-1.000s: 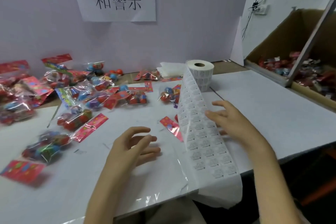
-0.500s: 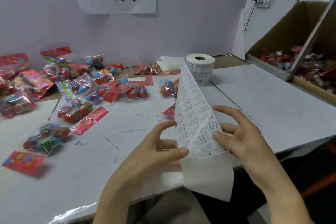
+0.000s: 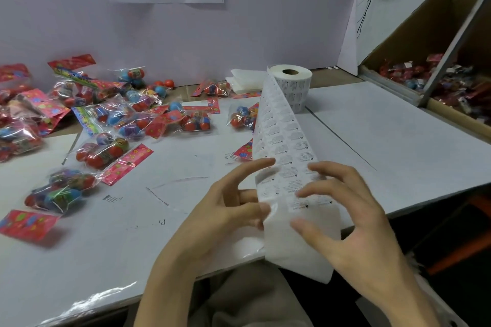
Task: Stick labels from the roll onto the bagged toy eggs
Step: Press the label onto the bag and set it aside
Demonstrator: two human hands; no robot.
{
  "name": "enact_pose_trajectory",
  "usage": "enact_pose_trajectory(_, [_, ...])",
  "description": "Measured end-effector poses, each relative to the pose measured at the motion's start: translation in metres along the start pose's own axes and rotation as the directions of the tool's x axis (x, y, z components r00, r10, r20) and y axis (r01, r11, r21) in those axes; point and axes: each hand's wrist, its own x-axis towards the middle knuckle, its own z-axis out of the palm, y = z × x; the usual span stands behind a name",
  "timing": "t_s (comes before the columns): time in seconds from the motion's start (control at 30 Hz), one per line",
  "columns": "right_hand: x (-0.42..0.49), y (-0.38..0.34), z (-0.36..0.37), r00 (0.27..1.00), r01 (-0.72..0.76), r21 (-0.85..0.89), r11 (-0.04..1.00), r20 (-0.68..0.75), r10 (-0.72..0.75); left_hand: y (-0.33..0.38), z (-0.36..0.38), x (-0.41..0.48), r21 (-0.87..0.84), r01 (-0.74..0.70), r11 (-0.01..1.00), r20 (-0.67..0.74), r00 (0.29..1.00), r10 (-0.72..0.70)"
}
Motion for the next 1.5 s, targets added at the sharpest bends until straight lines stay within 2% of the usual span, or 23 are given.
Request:
enact_pose_trajectory(0.07, [-0.003, 0.0, 0.002, 0.998, -0.019, 0.013, 1.0, 0.059, 0.018, 0.002, 0.0, -0.001, -0.008, -0.013, 1.0, 0.013, 1.0, 0.013])
enact_pose_trajectory(0.27, [-0.001, 0.001, 0.009, 1.0, -0.016, -0.011, 1.0, 0.007, 0.016, 0.003, 0.002, -0.003, -0.043, 0.01, 0.999, 0.109, 0.994, -0.006])
enact_pose_trajectory(0.53, [-0.002, 0.002, 0.011, 0.998, -0.025, -0.001, 1.0, 0.055, 0.025, 0.001, 0.01, -0.001, 0.013, -0.04, 0.999, 0.049, 0.998, 0.039])
enact_pose_trajectory(0.73, [-0.002, 0.004, 0.012, 1.0, -0.022, -0.071, 0.997, 0.001, 0.022, -0.002, 0.013, -0.001, 0.021, -0.03, 0.999, 0.06, 0.998, 0.029])
enact_pose_trajectory(1.13, [-0.005, 0.003, 0.008, 0.997, -0.075, 0.005, 0.997, 0.01, 0.075, -0.006, 0.015, 0.001, 0.112, -0.011, 0.994, 0.077, 0.997, 0.002])
enact_pose_trajectory(1.27, [-0.002, 0.005, 0.006, 0.994, -0.097, 0.026, 0.995, -0.039, 0.097, -0.01, 0.013, 0.004, 0.185, -0.018, 0.983, 0.078, 0.997, 0.004])
enact_pose_trajectory(1.5, [0.022, 0.016, -0.018, 0.956, -0.114, 0.154, 0.982, -0.251, 0.15, -0.012, 0.01, 0.002, 0.175, 0.004, 0.985, 0.114, 0.993, -0.024])
